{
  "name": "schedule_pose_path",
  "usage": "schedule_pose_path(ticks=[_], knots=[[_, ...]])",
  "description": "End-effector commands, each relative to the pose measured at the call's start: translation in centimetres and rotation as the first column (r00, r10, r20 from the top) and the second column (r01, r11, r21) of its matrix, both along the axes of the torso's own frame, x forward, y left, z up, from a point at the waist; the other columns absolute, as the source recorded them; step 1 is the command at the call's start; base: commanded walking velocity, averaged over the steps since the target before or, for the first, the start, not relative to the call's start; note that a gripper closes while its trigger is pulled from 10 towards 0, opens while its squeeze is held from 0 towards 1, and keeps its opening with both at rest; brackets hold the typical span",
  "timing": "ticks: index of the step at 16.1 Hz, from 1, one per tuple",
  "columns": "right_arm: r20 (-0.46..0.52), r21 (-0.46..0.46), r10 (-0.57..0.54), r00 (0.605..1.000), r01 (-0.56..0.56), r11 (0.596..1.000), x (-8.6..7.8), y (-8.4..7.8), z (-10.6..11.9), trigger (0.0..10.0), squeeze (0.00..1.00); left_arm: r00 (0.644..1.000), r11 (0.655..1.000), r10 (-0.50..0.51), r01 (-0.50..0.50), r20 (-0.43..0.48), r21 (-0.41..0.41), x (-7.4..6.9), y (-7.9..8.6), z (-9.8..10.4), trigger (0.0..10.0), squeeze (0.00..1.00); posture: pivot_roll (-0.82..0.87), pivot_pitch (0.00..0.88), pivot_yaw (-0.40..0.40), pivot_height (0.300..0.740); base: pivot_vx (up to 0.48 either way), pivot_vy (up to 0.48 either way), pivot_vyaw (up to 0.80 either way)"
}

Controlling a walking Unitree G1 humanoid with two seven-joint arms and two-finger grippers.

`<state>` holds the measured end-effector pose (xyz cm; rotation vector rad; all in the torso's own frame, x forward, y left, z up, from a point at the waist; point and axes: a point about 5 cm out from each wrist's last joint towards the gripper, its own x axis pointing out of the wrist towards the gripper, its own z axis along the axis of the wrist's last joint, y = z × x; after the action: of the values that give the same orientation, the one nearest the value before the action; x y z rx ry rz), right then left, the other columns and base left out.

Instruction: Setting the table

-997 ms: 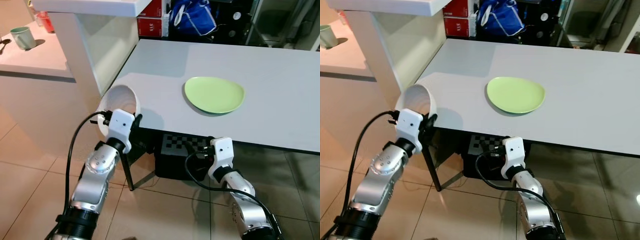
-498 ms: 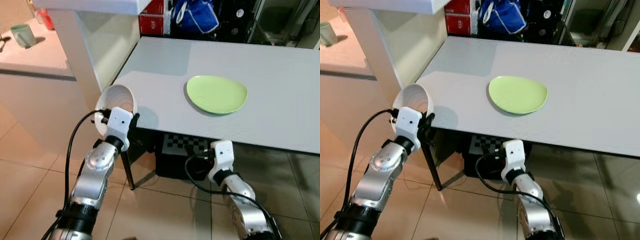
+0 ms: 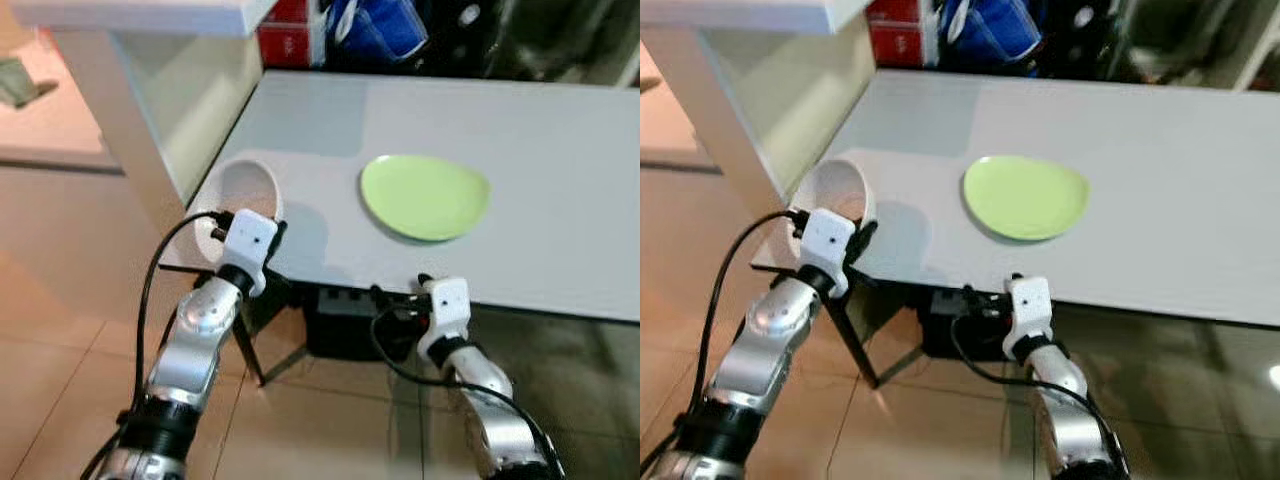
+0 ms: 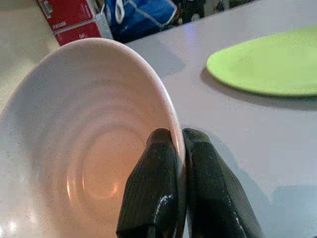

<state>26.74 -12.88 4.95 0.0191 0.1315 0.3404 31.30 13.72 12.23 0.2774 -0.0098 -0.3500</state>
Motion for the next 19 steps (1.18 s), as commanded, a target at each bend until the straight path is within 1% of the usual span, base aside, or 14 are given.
schedule_pose_path(ticks=[1,2,3,5,7,9,11,12,15,19], knots=[[0.005,-0.001,-0.016,1.000,0.016,1.000,-0.1,-0.3,0.2,10.0,0.00,0.999,1.000,-0.004,0.004,0.036,0.008,0.1,-0.3,0.6,10.0,0.00,0.01,0.000,0.061,0.740,0.000,0.000,0.00],[0.018,0.010,-0.023,1.000,0.023,1.000,-0.1,-0.5,0.4,10.0,0.00,0.999,1.000,-0.003,0.002,0.038,0.007,0.1,-0.3,0.6,10.0,0.00,0.01,0.000,0.061,0.740,0.000,0.000,0.00],[0.063,0.032,-0.044,0.997,0.042,0.999,0.2,-1.2,1.6,10.0,0.00,0.999,1.000,0.000,-0.001,0.040,0.010,0.1,-0.2,0.6,10.0,0.00,0.01,0.000,0.061,0.740,0.000,0.000,0.00],[0.120,0.041,-0.068,0.990,0.064,0.997,0.7,-2.5,3.3,10.0,0.00,0.999,1.000,0.005,-0.005,0.037,0.014,0.2,0.0,0.6,10.0,0.00,0.00,0.000,0.063,0.740,0.000,0.000,0.00],[0.198,0.017,-0.099,0.975,0.097,0.995,1.4,-5.1,6.1,10.0,0.00,1.000,1.000,0.003,-0.004,0.028,0.020,0.3,0.2,0.4,10.0,0.00,-0.01,0.000,0.072,0.740,0.000,0.000,0.00],[0.229,-0.003,-0.095,0.969,0.098,0.995,1.7,-6.0,7.5,10.0,0.00,1.000,1.000,-0.001,0.001,0.017,0.025,0.4,0.2,0.2,10.0,0.00,-0.02,0.000,0.074,0.740,0.000,0.000,0.00],[0.228,0.002,-0.094,0.969,0.096,0.995,1.7,-6.1,7.8,10.0,0.00,1.000,1.000,-0.002,0.001,0.011,0.025,0.9,0.3,0.3,10.0,0.00,-0.03,0.000,0.074,0.740,0.180,0.000,0.00],[0.203,0.005,-0.084,0.975,0.085,0.996,1.4,-5.5,7.2,10.0,0.00,1.000,1.000,0.002,-0.002,0.011,0.026,1.1,0.4,0.4,10.0,0.00,-0.02,0.000,0.075,0.740,0.472,0.000,0.00],[0.178,0.011,-0.067,0.982,0.066,0.998,1.0,-4.6,6.5,10.0,0.00,1.000,1.000,0.004,-0.005,0.014,0.028,1.3,0.6,0.4,10.0,0.00,-0.02,0.000,0.075,0.740,0.477,0.000,0.00],[0.163,0.024,-0.066,0.984,0.063,0.998,0.6,-4.0,6.1,10.0,0.00,1.000,0.999,0.001,-0.001,0.018,0.037,1.4,0.9,0.5,10.0,0.00,-0.02,0.000,0.084,0.740,0.474,0.000,0.00]])
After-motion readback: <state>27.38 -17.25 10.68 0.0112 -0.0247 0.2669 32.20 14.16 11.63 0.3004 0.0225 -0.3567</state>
